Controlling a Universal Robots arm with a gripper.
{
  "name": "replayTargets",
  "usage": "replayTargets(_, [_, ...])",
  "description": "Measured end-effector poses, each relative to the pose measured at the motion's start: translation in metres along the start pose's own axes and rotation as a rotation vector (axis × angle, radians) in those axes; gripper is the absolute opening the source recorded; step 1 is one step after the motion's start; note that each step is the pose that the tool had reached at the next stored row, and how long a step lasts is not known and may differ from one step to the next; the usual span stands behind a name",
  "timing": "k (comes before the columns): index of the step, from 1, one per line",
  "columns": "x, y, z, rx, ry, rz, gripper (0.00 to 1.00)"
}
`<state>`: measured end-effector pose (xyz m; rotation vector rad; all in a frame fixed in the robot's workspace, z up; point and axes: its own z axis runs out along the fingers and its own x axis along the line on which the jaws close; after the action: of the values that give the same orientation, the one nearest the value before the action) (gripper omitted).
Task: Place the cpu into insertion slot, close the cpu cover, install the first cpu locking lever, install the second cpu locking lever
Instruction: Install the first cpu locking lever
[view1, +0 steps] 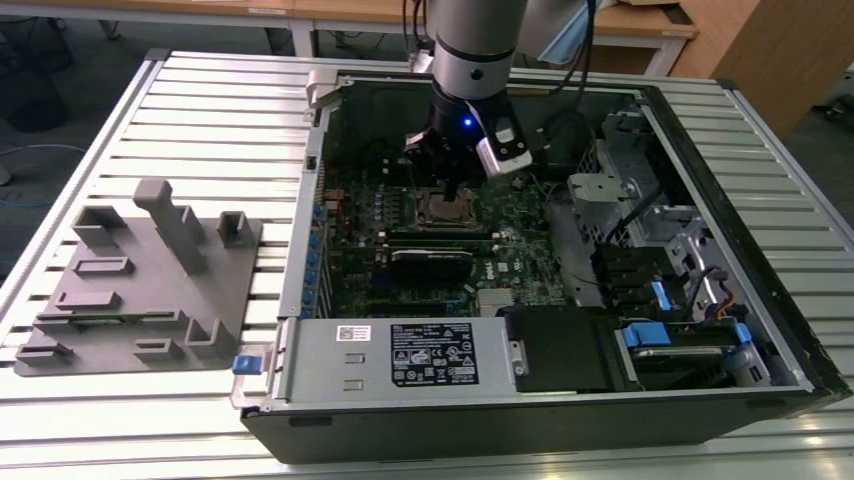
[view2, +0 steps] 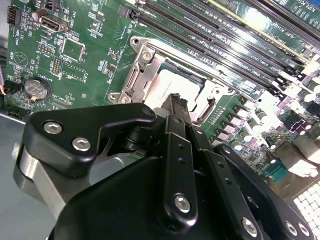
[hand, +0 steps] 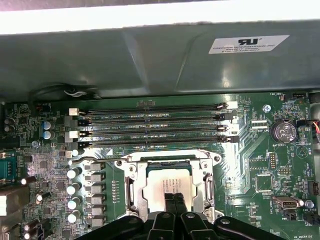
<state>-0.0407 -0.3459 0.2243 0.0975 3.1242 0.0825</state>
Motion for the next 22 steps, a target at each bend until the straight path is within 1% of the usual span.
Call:
replayTargets(3, [0.0000,0.0000,-0.0013,0.0005,0.0002,0.000,0.10])
replayTargets(9, [-0.0001,0.0004,-0.0075,0.0000,0.0000,0.000,0.10])
replayTargets(22, [0.0012,0.0003,-0.0079,0.0000,0.0000,0.000,0.10])
